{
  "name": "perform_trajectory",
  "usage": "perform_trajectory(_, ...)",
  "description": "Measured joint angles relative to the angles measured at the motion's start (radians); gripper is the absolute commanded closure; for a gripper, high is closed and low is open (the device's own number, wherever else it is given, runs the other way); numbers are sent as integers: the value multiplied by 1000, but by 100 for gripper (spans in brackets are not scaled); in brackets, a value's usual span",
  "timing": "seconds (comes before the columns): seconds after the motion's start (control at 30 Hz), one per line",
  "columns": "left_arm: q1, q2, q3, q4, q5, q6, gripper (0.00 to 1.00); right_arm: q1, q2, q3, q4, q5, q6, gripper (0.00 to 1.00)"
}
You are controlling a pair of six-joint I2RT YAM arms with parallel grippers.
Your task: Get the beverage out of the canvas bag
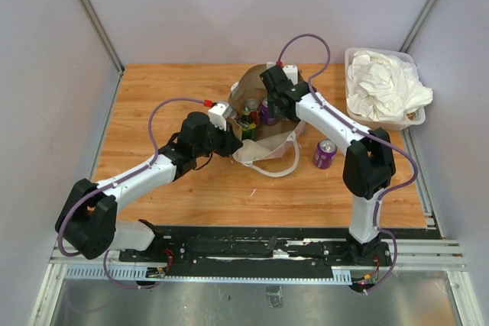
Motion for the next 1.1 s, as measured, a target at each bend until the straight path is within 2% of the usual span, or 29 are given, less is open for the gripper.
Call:
perform_trajectory(0.43,0,0,0,0,0,-1,99,18,-50,31,-65,-7,-63,99)
perform_trajectory(0.67,0,0,0,0,1,-1,99,47,-108,151,-132,-22,-131,99)
perform_trajectory(0.87,0,0,0,-2,1,-1,99,62,-235,258,-172,-16,-185,99)
perform_trajectory(1.1,0,-17,0,-13,-10,-1,99,61,-441,247,-253,81,-211,99)
